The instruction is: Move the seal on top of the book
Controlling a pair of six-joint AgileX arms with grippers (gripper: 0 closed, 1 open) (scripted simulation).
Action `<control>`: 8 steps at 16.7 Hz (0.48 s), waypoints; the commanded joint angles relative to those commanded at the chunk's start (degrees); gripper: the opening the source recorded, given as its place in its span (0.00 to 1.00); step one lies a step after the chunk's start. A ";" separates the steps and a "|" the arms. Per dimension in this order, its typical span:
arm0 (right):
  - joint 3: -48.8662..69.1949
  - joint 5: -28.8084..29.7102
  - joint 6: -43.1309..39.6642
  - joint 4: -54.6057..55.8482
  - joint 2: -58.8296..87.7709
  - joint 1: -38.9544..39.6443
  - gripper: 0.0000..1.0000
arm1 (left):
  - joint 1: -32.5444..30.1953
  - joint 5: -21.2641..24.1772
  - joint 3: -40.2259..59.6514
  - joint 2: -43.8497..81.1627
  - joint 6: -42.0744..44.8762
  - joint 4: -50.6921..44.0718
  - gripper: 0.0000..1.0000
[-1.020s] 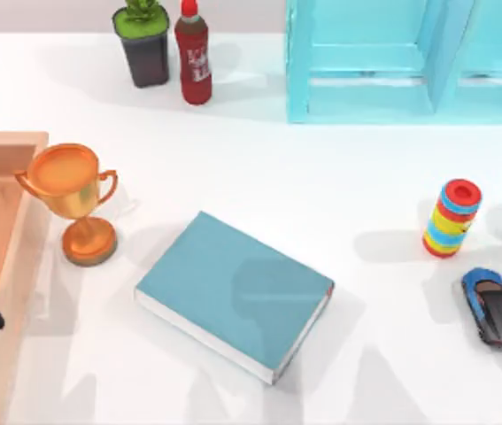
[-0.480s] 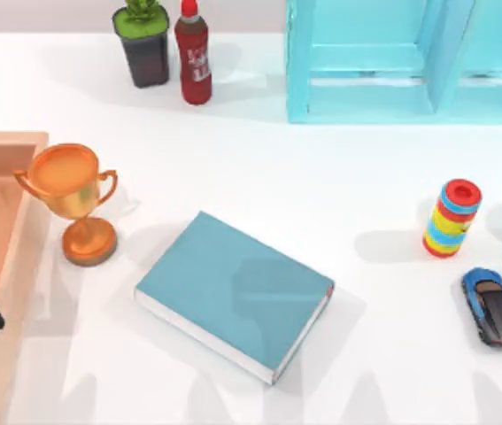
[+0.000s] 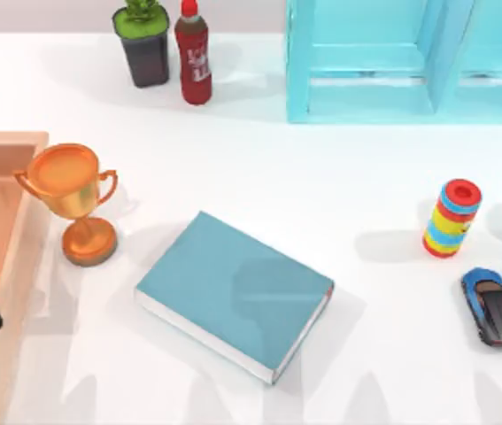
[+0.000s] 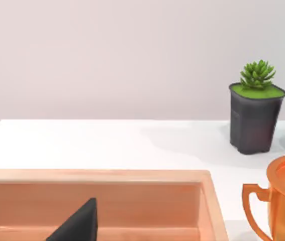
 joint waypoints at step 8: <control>0.00 0.00 0.00 0.00 0.00 0.00 1.00 | 4.53 0.51 26.67 30.21 4.72 -21.65 1.00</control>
